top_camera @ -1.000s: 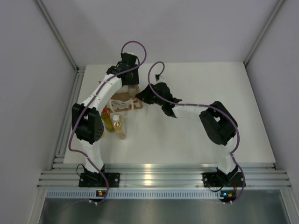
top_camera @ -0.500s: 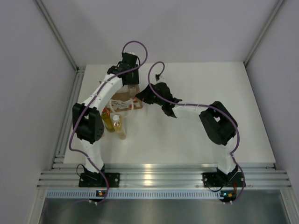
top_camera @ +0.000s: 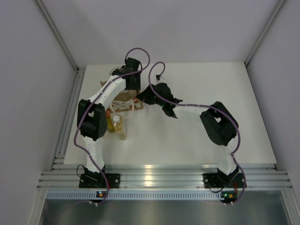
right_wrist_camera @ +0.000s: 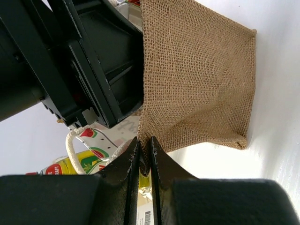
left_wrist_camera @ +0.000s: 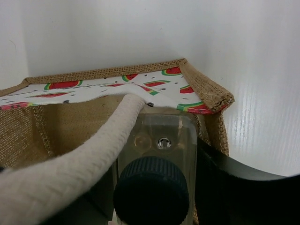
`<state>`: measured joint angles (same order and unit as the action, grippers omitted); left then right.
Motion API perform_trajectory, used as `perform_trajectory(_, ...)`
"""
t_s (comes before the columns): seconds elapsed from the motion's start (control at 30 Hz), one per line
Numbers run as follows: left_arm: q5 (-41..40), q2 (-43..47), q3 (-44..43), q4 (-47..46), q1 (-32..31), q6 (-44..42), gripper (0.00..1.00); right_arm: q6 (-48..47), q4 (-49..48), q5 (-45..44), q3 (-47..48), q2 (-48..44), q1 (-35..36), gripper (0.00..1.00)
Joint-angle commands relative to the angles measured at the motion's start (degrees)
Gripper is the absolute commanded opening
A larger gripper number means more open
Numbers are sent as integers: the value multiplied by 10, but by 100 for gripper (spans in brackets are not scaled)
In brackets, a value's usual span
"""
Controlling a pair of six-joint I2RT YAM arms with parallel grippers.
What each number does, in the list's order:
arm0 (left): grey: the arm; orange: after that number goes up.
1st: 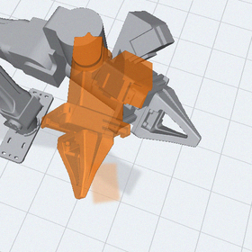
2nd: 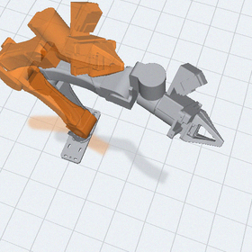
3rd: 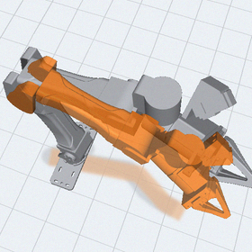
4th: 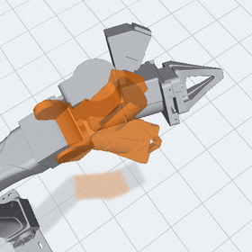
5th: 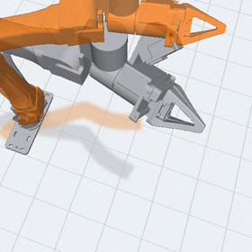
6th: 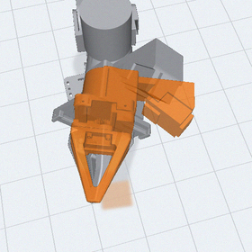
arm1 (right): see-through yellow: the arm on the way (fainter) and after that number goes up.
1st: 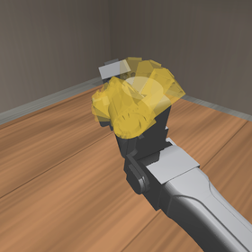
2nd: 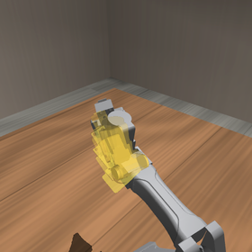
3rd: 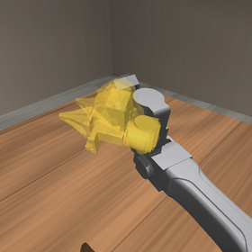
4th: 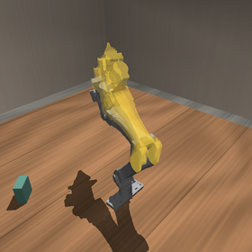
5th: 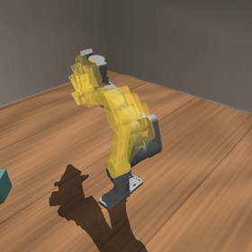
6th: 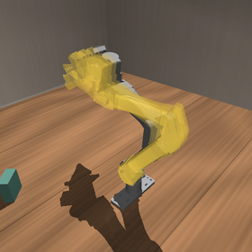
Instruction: Take the personal care products out of the canvas bag
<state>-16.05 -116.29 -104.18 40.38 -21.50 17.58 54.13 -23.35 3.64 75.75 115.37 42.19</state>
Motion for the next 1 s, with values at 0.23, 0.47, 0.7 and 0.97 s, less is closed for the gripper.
perform_trajectory(0.23, 3, 4, 3, 13, 0, 5, 13, -5, 19, 19, -14, -9, -1, 0)
perform_trajectory(0.47, 11, 47, -16, 14, 0, 13, 0, -5, 20, 20, -13, -9, -1, 0)
perform_trajectory(0.7, 5, 105, -38, 23, 0, 12, 0, 4, 16, 20, -10, -2, -1, 0)
perform_trajectory(0.97, 14, 112, -101, 73, -2, 2, 0, 19, 7, 18, -9, 1, -1, 0)
